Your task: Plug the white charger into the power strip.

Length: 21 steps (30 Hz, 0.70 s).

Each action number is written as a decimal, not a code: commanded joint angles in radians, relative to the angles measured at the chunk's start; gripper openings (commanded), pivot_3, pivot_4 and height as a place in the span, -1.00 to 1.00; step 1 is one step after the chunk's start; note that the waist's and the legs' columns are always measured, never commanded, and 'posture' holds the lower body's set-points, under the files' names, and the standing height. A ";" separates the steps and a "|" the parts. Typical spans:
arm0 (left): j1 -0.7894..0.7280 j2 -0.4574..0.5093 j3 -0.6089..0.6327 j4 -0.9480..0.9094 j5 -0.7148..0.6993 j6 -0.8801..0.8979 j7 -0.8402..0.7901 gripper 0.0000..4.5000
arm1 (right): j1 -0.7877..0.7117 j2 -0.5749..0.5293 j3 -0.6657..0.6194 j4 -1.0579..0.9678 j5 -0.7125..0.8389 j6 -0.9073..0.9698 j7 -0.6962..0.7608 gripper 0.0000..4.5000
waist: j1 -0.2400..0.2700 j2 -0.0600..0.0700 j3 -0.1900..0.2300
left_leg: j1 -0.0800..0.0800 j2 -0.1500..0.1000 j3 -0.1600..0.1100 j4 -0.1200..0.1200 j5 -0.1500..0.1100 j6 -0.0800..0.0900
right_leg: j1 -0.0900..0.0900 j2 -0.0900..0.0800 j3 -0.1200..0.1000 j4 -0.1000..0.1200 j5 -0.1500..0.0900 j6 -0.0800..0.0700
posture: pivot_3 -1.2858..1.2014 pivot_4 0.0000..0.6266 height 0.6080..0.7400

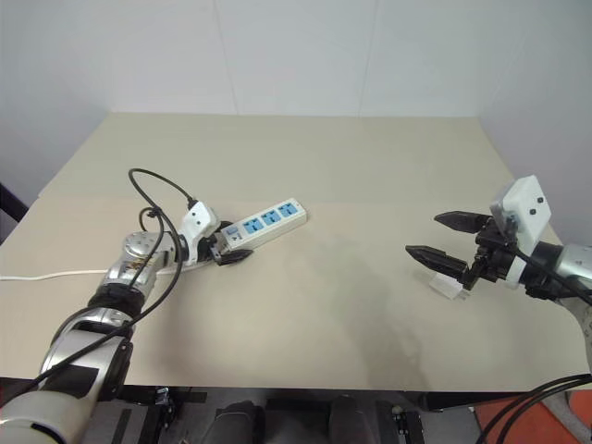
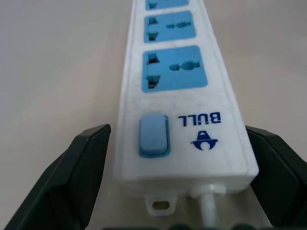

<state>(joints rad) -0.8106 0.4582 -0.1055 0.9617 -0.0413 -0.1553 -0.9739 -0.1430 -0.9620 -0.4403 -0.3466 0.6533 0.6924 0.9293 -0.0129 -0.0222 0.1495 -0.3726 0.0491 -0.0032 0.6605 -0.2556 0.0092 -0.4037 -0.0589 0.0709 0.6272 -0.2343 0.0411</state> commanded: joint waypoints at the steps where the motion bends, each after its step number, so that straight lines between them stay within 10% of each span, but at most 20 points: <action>1: -0.039 -0.013 0.024 0.025 -0.007 -0.030 -0.010 0.98 | -0.006 -0.003 -0.044 -0.031 0.032 0.009 -0.013 1.00 | 0.000 0.000 0.000 | 0.000 0.000 0.000 0.000 0.000 0.000 | 0.000 0.000 0.000 0.000 0.000 0.000 | 0.03 -0.52 1.00; 6: -0.046 -0.030 0.037 0.071 -0.005 -0.052 -0.019 0.48 | -0.008 0.000 -0.040 -0.033 0.036 0.009 -0.023 1.00 | 0.000 0.000 0.000 | 0.000 0.000 0.000 0.000 0.000 0.000 | 0.000 0.000 0.000 0.000 0.000 0.000 | 0.03 -0.52 1.00; 21: 0.079 0.005 -0.042 -0.247 -0.047 -0.029 -0.408 0.49 | -0.027 -0.072 0.077 0.117 -0.090 -0.068 0.061 1.00 | 0.003 0.000 0.000 | 0.000 0.000 0.000 0.000 0.000 0.000 | 0.000 0.000 0.000 0.000 0.000 0.000 | 0.03 -0.52 1.00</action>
<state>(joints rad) -0.7337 0.4652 -0.1353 0.7936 -0.0583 -0.1936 -1.3336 -0.1498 -1.0032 -0.3595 -0.2447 0.5837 0.6488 0.9695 -0.0104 -0.0220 0.1495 -0.3730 0.0491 -0.0030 0.6605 -0.2556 0.0091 -0.4039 -0.0591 0.0709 0.6270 -0.2344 0.0412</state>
